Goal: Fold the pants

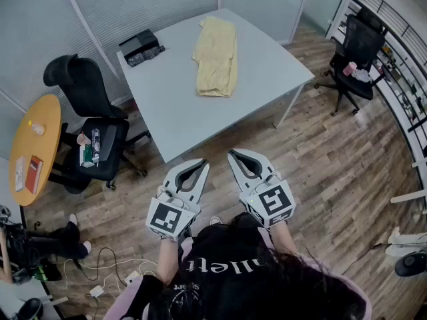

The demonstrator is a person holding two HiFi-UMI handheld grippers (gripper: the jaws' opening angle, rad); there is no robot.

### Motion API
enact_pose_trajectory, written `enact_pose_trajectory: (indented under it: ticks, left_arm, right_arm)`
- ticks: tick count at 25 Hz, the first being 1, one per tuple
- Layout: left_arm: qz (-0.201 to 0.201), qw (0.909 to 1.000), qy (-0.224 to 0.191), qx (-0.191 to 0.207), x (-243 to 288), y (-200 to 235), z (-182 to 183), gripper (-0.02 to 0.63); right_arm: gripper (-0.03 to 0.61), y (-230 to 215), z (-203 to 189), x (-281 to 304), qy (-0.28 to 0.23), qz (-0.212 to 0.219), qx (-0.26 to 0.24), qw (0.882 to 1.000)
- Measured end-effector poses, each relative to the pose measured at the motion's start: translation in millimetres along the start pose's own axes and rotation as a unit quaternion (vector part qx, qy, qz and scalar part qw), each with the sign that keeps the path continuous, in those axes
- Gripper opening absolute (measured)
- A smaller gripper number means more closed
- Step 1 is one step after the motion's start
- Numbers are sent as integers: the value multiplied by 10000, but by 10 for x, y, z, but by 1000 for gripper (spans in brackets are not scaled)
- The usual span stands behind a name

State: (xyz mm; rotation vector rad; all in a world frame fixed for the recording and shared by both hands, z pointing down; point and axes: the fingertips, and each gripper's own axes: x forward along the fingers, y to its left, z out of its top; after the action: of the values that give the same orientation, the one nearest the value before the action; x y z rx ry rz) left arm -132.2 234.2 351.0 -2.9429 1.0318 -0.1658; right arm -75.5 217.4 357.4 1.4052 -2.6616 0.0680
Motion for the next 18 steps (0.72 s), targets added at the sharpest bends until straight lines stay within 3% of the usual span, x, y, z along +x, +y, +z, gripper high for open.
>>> enact_pose_trajectory:
  ticks: [18]
  left_arm:
    - [-229, 9997, 71, -24, -100, -19, -60, 26]
  right_arm:
    - [21, 168, -94, -40, 236, -199, -21, 9995]
